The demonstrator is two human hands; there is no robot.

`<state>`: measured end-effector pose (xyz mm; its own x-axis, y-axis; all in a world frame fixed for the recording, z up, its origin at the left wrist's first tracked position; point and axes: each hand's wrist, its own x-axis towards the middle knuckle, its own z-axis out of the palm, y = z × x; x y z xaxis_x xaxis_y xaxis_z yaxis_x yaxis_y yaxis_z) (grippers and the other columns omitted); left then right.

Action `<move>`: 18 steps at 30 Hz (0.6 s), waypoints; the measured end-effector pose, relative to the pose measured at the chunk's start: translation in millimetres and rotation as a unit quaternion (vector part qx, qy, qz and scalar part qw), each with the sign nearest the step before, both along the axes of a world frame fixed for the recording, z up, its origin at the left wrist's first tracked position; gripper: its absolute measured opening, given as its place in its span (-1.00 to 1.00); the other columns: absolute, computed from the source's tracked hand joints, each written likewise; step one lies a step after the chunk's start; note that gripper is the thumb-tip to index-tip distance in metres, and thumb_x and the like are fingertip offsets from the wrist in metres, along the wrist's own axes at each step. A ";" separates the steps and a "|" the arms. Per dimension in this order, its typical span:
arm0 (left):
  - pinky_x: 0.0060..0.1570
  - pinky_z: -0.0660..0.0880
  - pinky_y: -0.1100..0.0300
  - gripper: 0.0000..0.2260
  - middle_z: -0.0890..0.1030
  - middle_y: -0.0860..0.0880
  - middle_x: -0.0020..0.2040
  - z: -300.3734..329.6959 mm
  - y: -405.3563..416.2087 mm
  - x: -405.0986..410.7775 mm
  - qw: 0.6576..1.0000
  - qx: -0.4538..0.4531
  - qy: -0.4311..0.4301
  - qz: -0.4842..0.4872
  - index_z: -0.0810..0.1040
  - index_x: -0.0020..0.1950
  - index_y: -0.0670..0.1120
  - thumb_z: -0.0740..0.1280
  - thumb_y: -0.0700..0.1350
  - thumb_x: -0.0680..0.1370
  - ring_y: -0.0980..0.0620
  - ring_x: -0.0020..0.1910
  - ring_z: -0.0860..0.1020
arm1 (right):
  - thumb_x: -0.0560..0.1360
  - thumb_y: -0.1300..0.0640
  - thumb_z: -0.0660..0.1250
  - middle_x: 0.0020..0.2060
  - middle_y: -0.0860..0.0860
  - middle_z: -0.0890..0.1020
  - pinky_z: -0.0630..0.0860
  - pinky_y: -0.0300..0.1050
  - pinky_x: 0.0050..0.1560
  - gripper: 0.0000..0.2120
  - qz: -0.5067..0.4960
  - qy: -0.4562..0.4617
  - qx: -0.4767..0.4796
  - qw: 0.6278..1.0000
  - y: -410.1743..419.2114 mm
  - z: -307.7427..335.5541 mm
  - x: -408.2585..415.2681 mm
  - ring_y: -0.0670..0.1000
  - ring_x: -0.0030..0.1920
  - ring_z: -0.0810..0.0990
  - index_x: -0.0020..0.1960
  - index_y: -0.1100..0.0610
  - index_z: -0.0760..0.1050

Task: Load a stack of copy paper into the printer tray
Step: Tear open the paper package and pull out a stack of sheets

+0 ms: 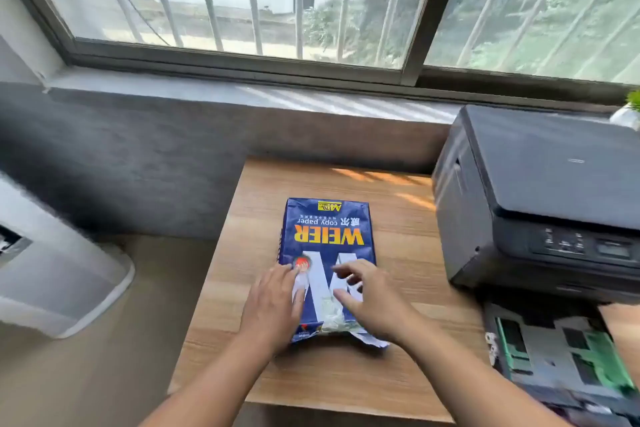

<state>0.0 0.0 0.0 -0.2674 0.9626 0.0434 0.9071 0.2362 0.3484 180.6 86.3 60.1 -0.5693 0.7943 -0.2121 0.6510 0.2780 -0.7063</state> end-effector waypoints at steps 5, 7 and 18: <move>0.37 0.36 -0.02 -0.61 0.57 -0.08 0.30 -49.6 14.5 1.9 0.998 -0.004 0.011 -0.066 0.51 0.30 -0.10 0.13 0.01 0.55 -0.10 0.33 0.48 | 0.50 0.05 0.34 0.25 -0.06 0.50 0.38 -0.08 0.35 -0.51 0.012 -0.093 0.021 0.995 2.2 -76.0 -22.2 -0.02 0.31 0.43 0.42 0.01 0.39; 0.40 0.31 -0.05 -0.61 0.52 -0.09 0.37 -63.4 17.2 6.2 0.997 -0.008 0.015 -0.076 0.49 0.32 -0.11 0.13 0.00 0.56 -0.10 0.40 0.42 | 0.51 0.04 0.32 0.25 -0.06 0.48 0.39 -0.05 0.33 -0.50 0.022 -0.120 0.037 0.992 4.0 -97.1 -26.5 0.01 0.30 0.41 0.44 0.01 0.36; 0.40 0.36 0.00 -0.55 0.41 -0.04 0.48 -96.1 1.5 16.2 0.994 -0.069 0.006 -0.080 0.40 0.43 -0.13 0.08 0.03 0.61 -0.06 0.48 0.33 | 0.49 0.26 0.32 -0.14 0.06 0.59 0.51 0.07 0.00 -0.96 -0.018 -0.108 0.061 0.992 -0.8 -146.8 -23.5 0.15 -0.04 0.52 -0.08 0.15 0.50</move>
<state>16.2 1.5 -96.1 -0.1107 0.9899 -0.0890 0.9404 0.1333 0.3127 157.1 85.6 -86.7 -0.4921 0.8404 -0.2272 0.7947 0.3270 -0.5114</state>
